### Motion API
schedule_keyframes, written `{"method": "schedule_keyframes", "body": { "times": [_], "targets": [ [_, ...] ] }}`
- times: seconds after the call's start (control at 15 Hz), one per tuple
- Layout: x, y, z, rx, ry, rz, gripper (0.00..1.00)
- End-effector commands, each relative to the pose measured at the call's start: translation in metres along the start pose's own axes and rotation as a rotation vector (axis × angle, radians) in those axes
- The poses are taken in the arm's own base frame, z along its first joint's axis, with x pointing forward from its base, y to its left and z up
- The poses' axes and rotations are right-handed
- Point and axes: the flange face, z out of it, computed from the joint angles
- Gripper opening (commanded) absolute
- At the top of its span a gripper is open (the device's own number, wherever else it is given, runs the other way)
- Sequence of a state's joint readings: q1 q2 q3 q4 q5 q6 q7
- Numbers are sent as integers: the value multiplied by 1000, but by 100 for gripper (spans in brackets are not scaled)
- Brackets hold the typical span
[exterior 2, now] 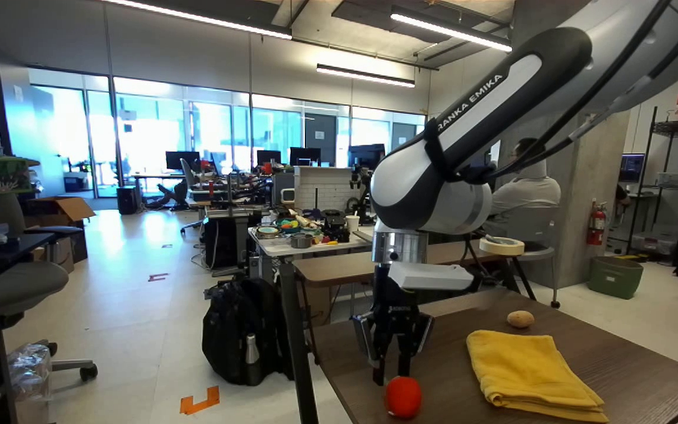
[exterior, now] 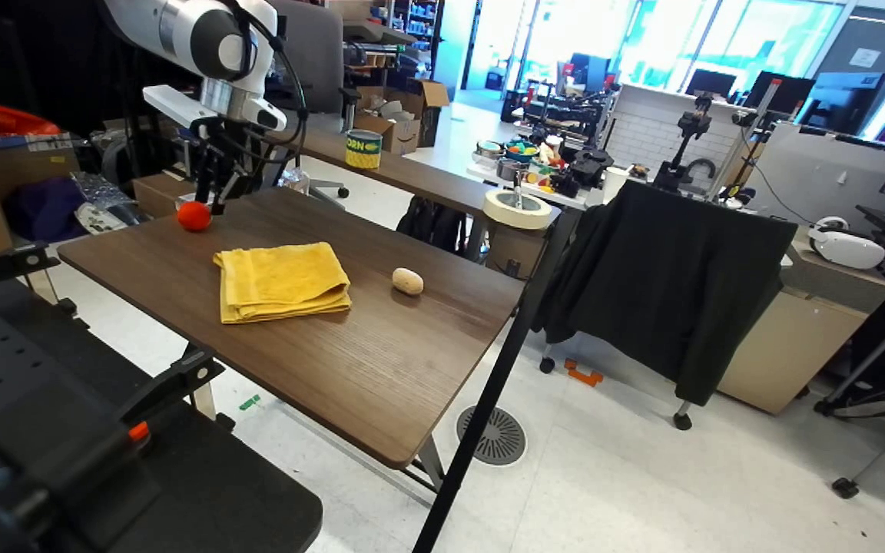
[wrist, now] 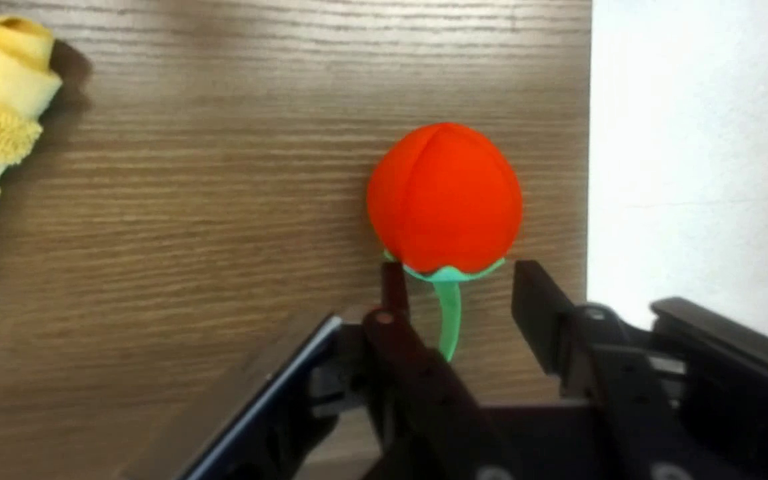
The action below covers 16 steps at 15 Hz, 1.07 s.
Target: Take the red plushie to the right, then put the brown plushie in the corner toward you, and lastly, use the yellow towel to clean the table.
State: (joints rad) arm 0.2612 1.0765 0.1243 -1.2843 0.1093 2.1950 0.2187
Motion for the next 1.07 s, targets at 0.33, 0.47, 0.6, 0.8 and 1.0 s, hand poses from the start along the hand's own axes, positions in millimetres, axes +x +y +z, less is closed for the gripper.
{"method": "schedule_keyframes", "body": {
  "times": [0.33, 0.47, 0.6, 0.8, 1.0],
  "targets": [
    [-10, -2, 27, 11, -130, 9, 64],
    [-10, 0, 30, 11, -131, 8, 67],
    [-10, 2, 30, 14, -133, 6, 52],
    [-9, 10, 17, 24, -131, 13, 30],
    [-10, 31, -23, 26, -85, 25, 16]
  ]
}}
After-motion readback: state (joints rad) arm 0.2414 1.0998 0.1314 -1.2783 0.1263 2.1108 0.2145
